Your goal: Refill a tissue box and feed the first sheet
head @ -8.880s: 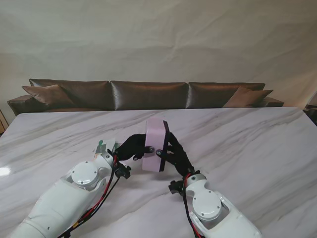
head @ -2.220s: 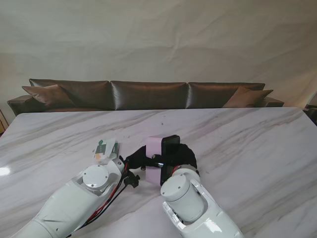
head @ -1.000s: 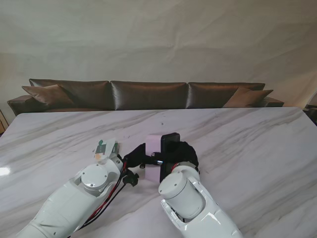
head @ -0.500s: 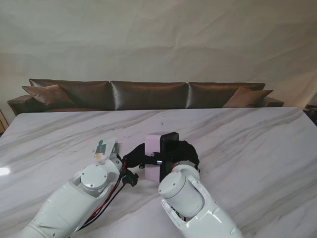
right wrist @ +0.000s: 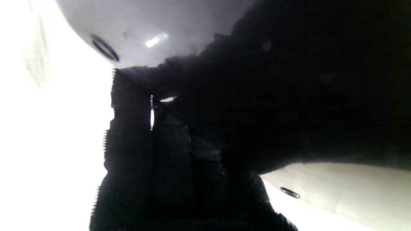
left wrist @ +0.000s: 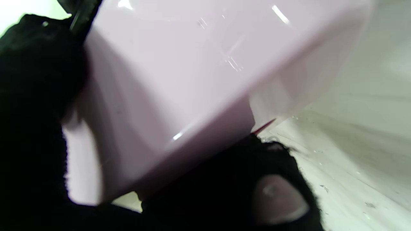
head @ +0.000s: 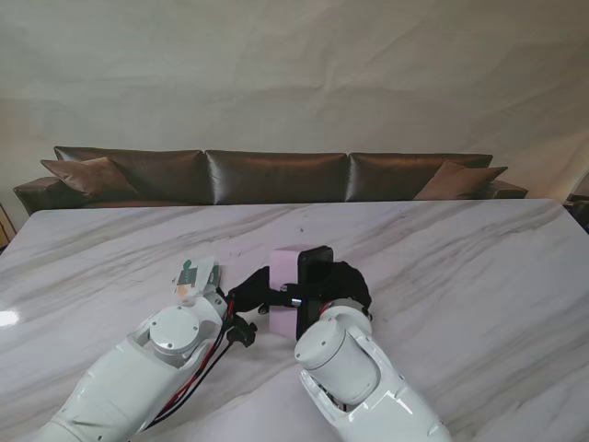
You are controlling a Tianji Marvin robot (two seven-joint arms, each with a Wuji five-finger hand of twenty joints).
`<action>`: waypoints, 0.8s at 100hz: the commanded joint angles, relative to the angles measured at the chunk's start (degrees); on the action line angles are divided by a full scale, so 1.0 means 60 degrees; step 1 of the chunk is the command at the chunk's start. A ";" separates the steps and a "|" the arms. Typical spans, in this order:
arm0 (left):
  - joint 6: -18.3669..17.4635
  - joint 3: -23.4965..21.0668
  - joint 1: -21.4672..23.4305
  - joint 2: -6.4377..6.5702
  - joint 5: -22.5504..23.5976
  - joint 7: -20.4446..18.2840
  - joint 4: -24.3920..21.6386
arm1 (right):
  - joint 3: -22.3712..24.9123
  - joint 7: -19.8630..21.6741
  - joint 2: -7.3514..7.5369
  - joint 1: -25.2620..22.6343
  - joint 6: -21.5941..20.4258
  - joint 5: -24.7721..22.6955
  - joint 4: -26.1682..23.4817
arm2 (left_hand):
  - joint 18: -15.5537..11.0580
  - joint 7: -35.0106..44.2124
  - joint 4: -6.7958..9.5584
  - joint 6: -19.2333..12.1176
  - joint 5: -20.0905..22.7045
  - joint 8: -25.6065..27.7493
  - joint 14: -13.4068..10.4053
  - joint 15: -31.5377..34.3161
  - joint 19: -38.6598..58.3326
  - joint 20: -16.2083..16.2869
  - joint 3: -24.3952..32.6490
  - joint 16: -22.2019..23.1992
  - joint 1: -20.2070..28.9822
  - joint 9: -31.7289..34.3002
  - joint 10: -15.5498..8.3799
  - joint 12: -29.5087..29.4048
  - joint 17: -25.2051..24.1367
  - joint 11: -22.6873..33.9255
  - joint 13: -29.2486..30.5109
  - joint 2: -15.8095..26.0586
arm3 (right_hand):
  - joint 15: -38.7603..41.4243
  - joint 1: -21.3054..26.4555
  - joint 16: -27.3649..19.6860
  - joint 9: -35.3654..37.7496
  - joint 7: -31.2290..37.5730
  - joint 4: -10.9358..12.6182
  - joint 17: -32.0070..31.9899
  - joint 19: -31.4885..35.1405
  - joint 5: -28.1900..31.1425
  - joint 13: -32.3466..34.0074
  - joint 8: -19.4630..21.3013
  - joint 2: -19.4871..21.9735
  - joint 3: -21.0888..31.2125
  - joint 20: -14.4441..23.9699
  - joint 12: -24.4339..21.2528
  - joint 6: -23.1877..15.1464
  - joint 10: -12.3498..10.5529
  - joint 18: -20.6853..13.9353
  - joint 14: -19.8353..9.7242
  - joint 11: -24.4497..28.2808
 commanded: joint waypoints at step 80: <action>0.0331 -0.0349 -0.0045 0.0139 0.0368 0.0406 -0.0191 | 0.0159 0.0388 0.0222 -0.0037 0.0712 -0.0514 0.0249 | -0.0041 -0.0039 0.1018 -0.0476 -0.0022 0.0374 0.1234 0.3236 0.2844 -0.0099 0.2336 0.0417 0.1808 0.0355 -0.0148 0.0139 -0.1234 0.0393 0.1296 0.2525 | 1.4484 1.2442 0.1524 0.3237 0.8400 0.0034 0.0947 1.6909 0.5518 0.1590 0.1271 -0.0075 0.6610 0.1084 0.1026 -0.3184 -0.0464 -0.1662 -0.1182 1.1468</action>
